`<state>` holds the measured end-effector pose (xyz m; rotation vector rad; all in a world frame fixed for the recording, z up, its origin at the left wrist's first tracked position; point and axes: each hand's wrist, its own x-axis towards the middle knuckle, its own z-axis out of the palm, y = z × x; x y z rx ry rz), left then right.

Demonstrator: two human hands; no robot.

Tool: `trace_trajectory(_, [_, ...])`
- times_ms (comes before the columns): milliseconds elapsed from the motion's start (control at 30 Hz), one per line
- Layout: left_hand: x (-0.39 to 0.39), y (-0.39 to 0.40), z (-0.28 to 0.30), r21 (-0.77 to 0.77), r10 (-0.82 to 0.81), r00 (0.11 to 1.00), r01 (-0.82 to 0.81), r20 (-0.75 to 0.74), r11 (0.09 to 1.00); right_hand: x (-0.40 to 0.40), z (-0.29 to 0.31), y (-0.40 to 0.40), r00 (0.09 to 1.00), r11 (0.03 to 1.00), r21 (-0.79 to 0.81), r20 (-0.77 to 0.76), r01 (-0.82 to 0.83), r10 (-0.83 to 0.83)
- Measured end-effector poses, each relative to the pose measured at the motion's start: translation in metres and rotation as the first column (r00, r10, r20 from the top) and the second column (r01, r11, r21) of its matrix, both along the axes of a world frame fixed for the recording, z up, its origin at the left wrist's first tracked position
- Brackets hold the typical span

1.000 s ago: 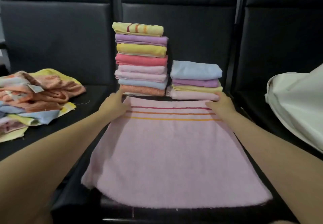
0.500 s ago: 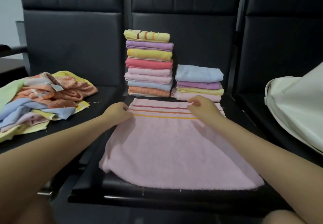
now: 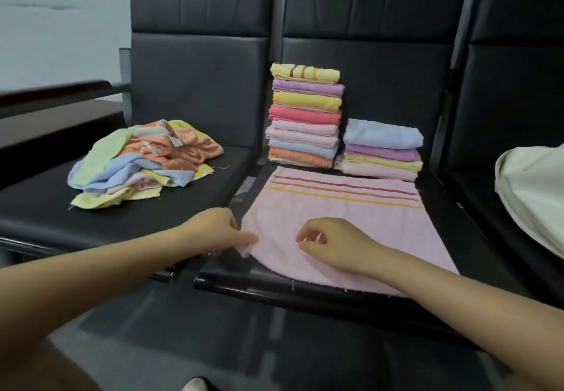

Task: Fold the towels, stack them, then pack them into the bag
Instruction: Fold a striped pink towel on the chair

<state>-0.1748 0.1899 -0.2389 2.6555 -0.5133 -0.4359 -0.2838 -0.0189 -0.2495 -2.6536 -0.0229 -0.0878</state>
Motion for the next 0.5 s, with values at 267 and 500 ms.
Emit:
trace_trajectory(267, [-0.022, 0.004, -0.006, -0.232, 0.081, 0.986, -0.114, -0.148, 0.966, -0.006, -0.007, 0.022, 0.999, 0.988, -0.147, -0.032, -0.040, 0.036])
trace_trajectory(500, [-0.023, -0.004, -0.002, -0.684, 0.095, 0.966, -0.237, -0.239, 0.690, -0.015, -0.005, 0.027, 0.994, 0.954, -0.277, -0.034, -0.113, 0.108])
